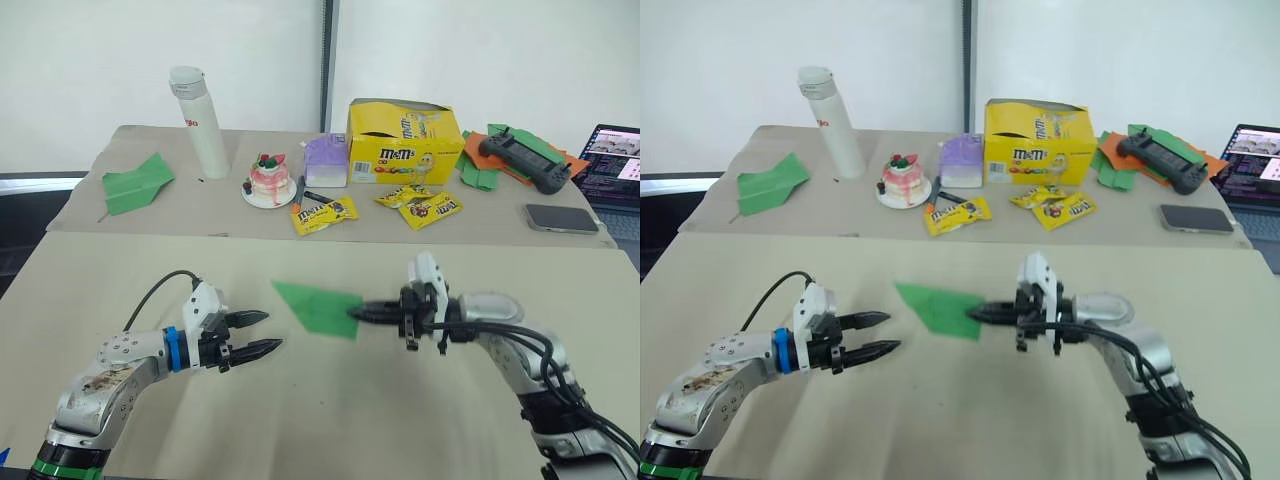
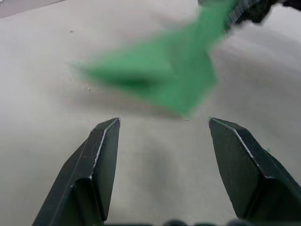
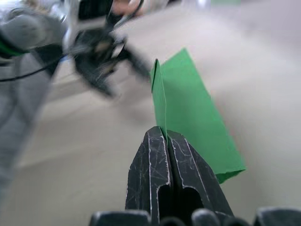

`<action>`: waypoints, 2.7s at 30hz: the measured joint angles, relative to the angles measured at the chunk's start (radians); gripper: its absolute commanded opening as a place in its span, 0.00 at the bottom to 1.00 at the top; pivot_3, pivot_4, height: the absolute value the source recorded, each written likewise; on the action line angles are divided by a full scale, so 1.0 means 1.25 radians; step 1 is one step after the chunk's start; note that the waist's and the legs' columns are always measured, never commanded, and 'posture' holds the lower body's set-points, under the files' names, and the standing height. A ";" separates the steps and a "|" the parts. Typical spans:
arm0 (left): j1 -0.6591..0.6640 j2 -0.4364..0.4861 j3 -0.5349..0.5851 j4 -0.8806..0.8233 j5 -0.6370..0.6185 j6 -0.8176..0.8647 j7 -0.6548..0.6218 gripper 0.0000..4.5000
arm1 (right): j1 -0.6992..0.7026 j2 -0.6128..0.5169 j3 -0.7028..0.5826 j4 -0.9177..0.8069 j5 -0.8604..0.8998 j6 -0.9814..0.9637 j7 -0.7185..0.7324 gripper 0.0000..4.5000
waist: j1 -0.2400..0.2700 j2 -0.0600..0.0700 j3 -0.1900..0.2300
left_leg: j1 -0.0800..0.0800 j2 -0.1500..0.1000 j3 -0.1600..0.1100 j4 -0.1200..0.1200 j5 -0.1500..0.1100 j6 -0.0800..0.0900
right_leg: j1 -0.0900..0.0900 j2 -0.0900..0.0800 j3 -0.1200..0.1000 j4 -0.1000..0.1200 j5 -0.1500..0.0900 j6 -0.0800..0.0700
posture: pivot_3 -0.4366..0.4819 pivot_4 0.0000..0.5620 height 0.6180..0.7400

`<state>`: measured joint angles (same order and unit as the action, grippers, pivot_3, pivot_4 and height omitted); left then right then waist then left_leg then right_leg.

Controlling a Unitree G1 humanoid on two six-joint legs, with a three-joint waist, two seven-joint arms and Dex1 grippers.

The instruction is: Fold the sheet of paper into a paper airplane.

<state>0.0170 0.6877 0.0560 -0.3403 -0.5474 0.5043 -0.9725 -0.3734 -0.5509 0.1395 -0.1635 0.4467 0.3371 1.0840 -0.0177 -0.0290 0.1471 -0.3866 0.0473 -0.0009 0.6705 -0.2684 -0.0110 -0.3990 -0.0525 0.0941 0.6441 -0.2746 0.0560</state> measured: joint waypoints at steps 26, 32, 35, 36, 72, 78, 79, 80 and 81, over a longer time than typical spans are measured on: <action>-0.029 -0.027 -0.033 -0.002 -0.039 0.037 -0.022 0.71 | 0.207 -0.233 0.020 0.324 -0.791 -1.135 -0.636 0.81 | 0.001 0.000 0.000 | 0.003 -0.003 0.001 0.000 0.002 -0.004 | 0.004 -0.003 0.001 0.001 0.000 0.000 | 0.48 0.27 1.00; -0.027 -0.027 -0.034 -0.005 -0.069 0.041 -0.043 0.53 | 0.215 -0.239 0.021 0.280 -0.567 -0.963 -0.527 0.55 | -0.018 -0.001 0.001 | 0.009 -0.002 0.001 0.000 0.002 -0.004 | 0.009 -0.003 0.002 0.002 0.000 0.000 | 0.48 0.27 1.00; -0.027 -0.026 -0.037 -0.019 -0.094 0.056 -0.054 0.30 | 0.181 -0.209 0.048 0.199 -0.414 -0.804 -0.419 0.32 | -0.023 -0.001 0.001 | 0.009 -0.001 0.000 -0.001 0.002 -0.003 | 0.009 -0.002 0.002 0.002 0.000 0.000 | 0.48 0.27 1.00; -0.027 -0.026 -0.036 -0.026 -0.100 0.059 -0.056 0.23 | 0.179 -0.204 0.067 0.168 -0.351 -0.734 -0.365 0.25 | -0.021 -0.001 0.001 | 0.009 -0.001 0.000 -0.001 0.002 -0.003 | 0.009 -0.002 0.001 0.002 0.000 0.000 | 0.48 0.27 1.00; -0.118 -0.046 -0.154 0.160 0.115 -0.109 -0.033 0.00 | 0.148 0.037 0.194 0.092 -0.271 -0.265 -0.144 0.01 | -0.003 -0.001 0.001 | 0.009 -0.001 -0.001 -0.001 0.002 -0.003 | 0.009 -0.001 0.000 0.002 0.000 0.000 | 0.48 0.27 1.00; -0.152 -0.088 -0.186 0.248 0.197 -0.205 -0.017 0.00 | 0.152 0.039 0.189 0.079 -0.279 -0.259 -0.152 0.01 | -0.001 -0.002 0.000 | 0.009 -0.001 -0.001 -0.001 0.002 -0.003 | 0.009 -0.001 0.000 0.002 0.000 0.000 | 0.48 0.27 1.00; -0.155 -0.093 -0.188 0.258 0.202 -0.220 -0.018 0.00 | 0.156 0.039 0.187 0.073 -0.279 -0.256 -0.155 0.01 | 0.000 -0.001 0.000 | 0.010 -0.001 -0.001 -0.001 0.002 -0.003 | 0.009 -0.001 0.000 0.002 0.000 0.000 | 0.48 0.27 1.00; -0.157 -0.098 -0.191 0.268 0.207 -0.232 -0.019 0.00 | 0.160 0.038 0.184 0.066 -0.278 -0.248 -0.157 0.01 | 0.001 -0.001 0.000 | 0.010 -0.001 -0.001 -0.001 0.002 -0.003 | 0.010 -0.001 0.000 0.002 0.000 0.000 | 0.48 0.27 1.00; -0.159 -0.102 -0.194 0.273 0.211 -0.240 -0.020 0.00 | 0.165 0.036 0.181 0.059 -0.278 -0.242 -0.160 0.01 | 0.001 -0.001 0.000 | 0.010 -0.001 -0.001 -0.001 0.002 -0.003 | 0.010 -0.001 0.000 0.002 0.000 0.000 | 0.48 0.27 1.00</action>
<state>-0.1814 0.5601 -0.1867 0.0012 -0.2840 0.2039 -0.9980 -0.1677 -0.5062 0.3655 -0.0893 0.0990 0.0351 0.8842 -0.0165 -0.0305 0.1469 -0.3742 0.0454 -0.0018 0.6696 -0.2662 -0.0146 -0.3867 -0.0536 0.0945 0.6465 -0.2749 0.0560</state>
